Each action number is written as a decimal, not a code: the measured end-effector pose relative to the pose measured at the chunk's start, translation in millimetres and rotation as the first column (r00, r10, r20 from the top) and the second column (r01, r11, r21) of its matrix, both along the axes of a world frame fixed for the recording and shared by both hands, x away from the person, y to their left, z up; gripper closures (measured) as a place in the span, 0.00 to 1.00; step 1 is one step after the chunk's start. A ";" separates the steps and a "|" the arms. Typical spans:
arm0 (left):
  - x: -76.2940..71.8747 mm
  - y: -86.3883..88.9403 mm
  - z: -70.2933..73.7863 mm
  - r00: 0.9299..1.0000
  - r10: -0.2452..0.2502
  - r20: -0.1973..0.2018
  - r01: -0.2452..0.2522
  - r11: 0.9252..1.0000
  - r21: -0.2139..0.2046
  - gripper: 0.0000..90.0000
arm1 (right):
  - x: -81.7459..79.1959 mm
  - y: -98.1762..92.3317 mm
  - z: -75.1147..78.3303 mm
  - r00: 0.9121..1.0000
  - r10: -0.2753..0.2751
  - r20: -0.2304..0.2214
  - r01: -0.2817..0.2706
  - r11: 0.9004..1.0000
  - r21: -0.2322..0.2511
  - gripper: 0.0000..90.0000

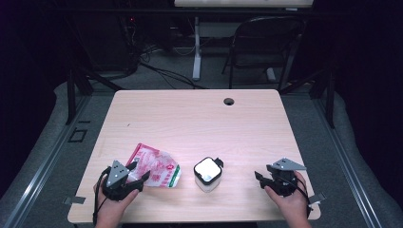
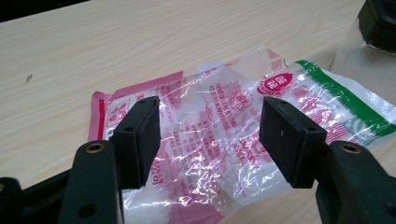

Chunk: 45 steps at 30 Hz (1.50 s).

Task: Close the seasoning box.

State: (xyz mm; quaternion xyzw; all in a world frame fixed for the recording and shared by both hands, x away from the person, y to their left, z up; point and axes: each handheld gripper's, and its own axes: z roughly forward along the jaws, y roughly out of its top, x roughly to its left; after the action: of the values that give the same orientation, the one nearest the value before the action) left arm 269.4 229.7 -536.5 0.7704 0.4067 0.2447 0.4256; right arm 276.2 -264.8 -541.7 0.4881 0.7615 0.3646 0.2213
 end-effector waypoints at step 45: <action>13.5 13.7 -6.6 0.999 0.043 -0.025 -0.043 0.999 -0.002 0.43 | 5.8 5.6 -26.4 0.995 0.017 -0.101 -0.008 0.996 0.092 0.50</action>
State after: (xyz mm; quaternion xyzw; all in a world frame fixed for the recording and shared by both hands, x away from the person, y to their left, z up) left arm 282.9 243.5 -543.1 0.7640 0.4289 0.2437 0.4159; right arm 282.0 -259.3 -568.1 0.5107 0.7573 0.3754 0.1573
